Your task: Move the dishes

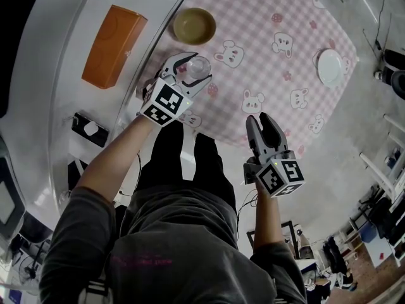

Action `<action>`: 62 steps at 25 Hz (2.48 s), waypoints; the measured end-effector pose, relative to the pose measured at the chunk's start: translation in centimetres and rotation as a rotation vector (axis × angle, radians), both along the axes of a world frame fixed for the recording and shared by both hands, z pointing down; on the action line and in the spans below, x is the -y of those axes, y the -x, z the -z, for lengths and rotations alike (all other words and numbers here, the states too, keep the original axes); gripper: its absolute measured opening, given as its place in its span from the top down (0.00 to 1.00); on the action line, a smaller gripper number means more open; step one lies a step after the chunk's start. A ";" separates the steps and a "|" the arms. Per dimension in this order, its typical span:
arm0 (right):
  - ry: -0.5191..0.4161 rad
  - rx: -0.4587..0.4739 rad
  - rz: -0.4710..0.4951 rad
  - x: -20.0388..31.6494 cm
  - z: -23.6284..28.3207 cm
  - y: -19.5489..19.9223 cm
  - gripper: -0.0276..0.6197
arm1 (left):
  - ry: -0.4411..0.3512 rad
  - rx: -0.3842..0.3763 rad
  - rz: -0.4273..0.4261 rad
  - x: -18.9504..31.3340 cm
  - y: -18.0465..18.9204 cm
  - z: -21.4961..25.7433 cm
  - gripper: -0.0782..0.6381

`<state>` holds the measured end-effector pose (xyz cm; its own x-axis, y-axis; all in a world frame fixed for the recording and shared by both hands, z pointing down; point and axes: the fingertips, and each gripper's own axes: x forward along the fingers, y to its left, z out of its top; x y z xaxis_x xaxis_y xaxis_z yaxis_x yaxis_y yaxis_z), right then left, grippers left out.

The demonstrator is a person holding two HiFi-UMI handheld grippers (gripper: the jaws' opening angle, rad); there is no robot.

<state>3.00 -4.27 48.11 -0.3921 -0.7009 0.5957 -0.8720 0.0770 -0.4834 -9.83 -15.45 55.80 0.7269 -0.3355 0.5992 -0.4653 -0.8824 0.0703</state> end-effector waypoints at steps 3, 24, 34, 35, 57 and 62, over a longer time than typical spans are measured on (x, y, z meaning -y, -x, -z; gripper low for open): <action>-0.005 0.005 0.000 0.0 0.0 -0.2 0.71 | -0.011 0.010 -0.003 -0.1 0.0 0.0 0.51; 0.000 -0.008 -0.005 -0.3 0.2 -0.3 0.71 | 0.014 0.013 0.005 -0.3 0.0 -0.8 0.50; -0.007 -0.004 -0.014 -0.3 0.6 -0.1 0.71 | 0.027 0.008 0.005 -0.3 0.1 -0.4 0.48; -0.008 -0.004 -0.016 -0.3 0.7 -0.2 0.71 | 0.026 0.006 0.004 -0.4 0.1 -0.3 0.48; -0.084 0.006 -0.025 -0.3 5.0 -1.1 0.71 | -0.033 -0.014 0.005 -0.5 -0.1 5.7 0.46; -0.098 0.010 -0.031 0.0 5.9 -1.8 0.71 | -0.053 -0.029 0.004 -0.1 -0.8 8.0 0.46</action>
<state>4.75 -4.23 42.24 -0.3748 -0.7678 0.5196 -0.8699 0.0974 -0.4836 -8.99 -15.36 47.83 0.7425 -0.3690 0.5591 -0.4670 -0.8835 0.0370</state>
